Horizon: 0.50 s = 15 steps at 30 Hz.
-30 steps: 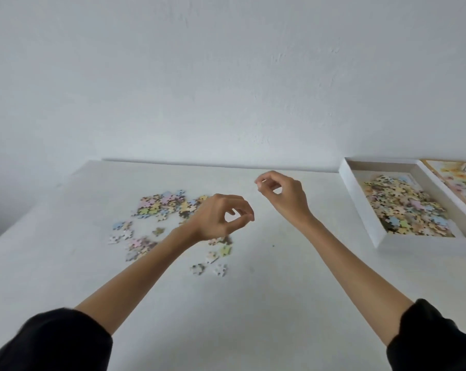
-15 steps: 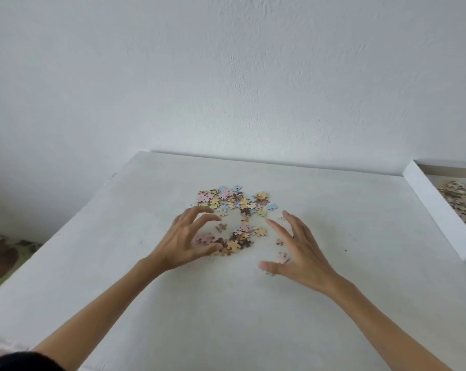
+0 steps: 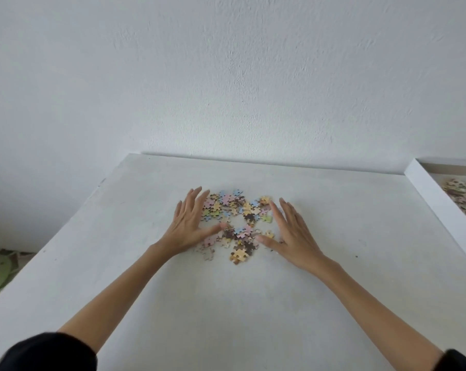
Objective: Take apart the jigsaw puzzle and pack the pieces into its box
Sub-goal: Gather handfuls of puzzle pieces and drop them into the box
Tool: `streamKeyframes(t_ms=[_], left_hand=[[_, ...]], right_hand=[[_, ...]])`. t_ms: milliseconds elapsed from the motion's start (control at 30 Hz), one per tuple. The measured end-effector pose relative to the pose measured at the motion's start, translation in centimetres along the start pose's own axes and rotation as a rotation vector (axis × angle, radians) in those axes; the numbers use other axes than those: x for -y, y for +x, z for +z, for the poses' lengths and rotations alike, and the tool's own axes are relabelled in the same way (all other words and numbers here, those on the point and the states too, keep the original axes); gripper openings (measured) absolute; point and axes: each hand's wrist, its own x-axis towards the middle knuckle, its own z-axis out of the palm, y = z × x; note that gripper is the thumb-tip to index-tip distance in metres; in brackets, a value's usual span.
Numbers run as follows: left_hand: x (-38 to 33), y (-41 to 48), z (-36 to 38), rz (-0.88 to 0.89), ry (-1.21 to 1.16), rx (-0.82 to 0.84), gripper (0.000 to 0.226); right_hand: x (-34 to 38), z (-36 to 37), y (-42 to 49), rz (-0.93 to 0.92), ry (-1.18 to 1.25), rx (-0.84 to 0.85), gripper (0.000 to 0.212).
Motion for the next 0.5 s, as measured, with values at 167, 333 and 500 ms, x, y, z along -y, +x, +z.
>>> streamKeyframes(t_ms=[167, 333, 500], left_hand=[[1.6, 4.2, -1.3, -0.072, -0.139, 0.076, 0.112], [0.9, 5.2, -0.9, 0.081, -0.144, 0.203, 0.100], [-0.2, 3.6, -1.0, 0.120, -0.264, 0.244, 0.076]], right_hand=[[-0.1, -1.2, 4.2, -0.013, 0.202, 0.001, 0.103], [0.5, -0.5, 6.5, -0.134, 0.102, 0.069, 0.104], [0.1, -0.2, 5.7, -0.215, 0.152, 0.040, 0.087]])
